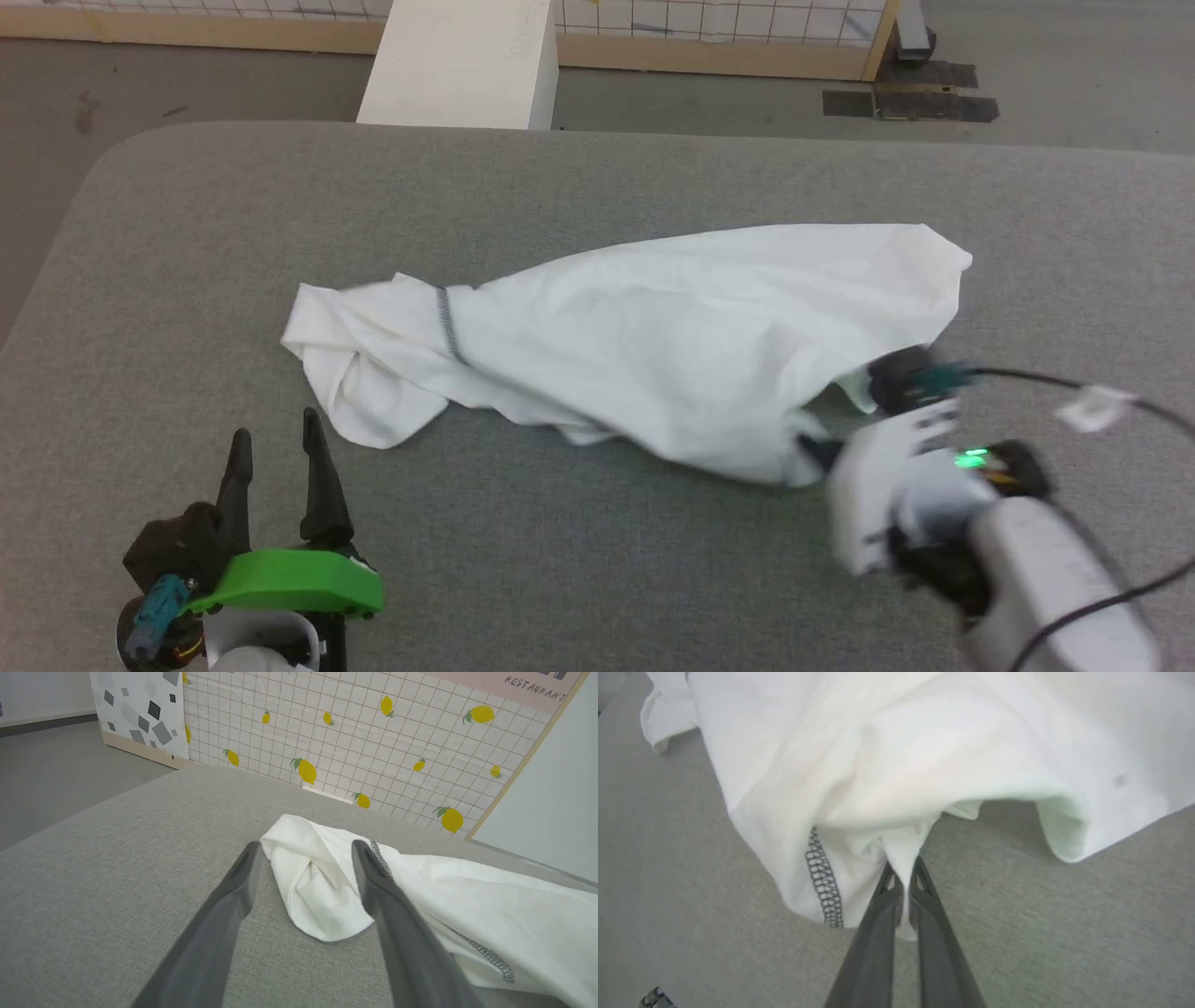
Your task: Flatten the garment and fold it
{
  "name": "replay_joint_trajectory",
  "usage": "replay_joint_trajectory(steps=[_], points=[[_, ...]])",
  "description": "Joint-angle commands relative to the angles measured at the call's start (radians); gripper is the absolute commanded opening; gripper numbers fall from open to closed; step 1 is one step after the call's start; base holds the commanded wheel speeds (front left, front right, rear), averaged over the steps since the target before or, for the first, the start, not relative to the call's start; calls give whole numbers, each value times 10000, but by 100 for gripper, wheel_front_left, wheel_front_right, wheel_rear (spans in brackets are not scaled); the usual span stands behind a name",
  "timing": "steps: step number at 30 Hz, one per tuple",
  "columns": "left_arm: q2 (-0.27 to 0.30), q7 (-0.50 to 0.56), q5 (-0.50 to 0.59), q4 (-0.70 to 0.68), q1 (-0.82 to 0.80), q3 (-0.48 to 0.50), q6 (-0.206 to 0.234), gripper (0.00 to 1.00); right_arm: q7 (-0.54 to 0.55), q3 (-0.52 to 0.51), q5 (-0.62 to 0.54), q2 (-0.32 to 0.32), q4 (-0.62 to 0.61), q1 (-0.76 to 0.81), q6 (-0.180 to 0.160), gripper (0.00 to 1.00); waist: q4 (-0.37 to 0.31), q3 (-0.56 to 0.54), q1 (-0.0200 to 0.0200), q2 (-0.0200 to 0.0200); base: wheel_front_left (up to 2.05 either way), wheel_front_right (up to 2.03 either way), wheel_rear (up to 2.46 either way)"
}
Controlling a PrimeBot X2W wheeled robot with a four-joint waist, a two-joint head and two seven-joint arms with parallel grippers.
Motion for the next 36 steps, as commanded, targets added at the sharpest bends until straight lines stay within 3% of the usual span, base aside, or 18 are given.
replay_joint_trajectory(steps=[1,4,7,11,15,16,17,23,27,32,36], points=[[-45,-37,91,47,-106,49,-55,100,145,-621,67,-490,-401,256,-15,0,-66,-68,0,0,0,0,0],[-66,-37,148,93,-23,92,-100,100,510,-2383,-312,-1224,-1341,750,-15,0,-173,-157,0,0,0,0,0],[-82,-37,188,142,11,63,-149,100,881,-4182,-1065,-1412,-2162,1225,-15,0,-255,-180,0,0,0,0,0],[-99,-37,183,273,-64,-57,-242,100,1612,-6211,-2059,-687,-2738,1867,-15,0,-327,-139,0,0,0,0,0],[-110,-37,166,437,-175,-231,-291,100,2031,-6894,-2311,57,-2563,2251,-15,0,-385,-123,0,0,0,0,0],[-112,-37,162,464,-180,-243,-290,100,1914,-6948,-2191,215,-2559,2223,-15,27,-429,-124,0,0,0,0,0],[-113,-37,165,486,-181,-262,-298,100,1736,-6956,-2138,297,-2594,2192,-15,100,-463,-128,0,0,0,0,0],[-117,-31,100,682,-447,-590,-485,100,-626,-7666,-1371,581,-3227,1642,-15,100,-625,-207,0,0,0,0,0],[-118,497,158,761,-1285,-1265,-868,100,-1905,-8012,-1153,601,-3323,1539,-15,100,-773,-145,0,0,0,0,0],[-120,2459,126,1396,-2999,-2596,-1364,100,-2390,-7682,-865,604,-3088,1581,-15,100,-1185,71,0,0,0,0,0],[-121,4863,-273,2266,-4046,-3909,-1494,100,-2571,-7428,-746,605,-2739,1585,-15,100,-1556,257,0,0,0,0,0]])
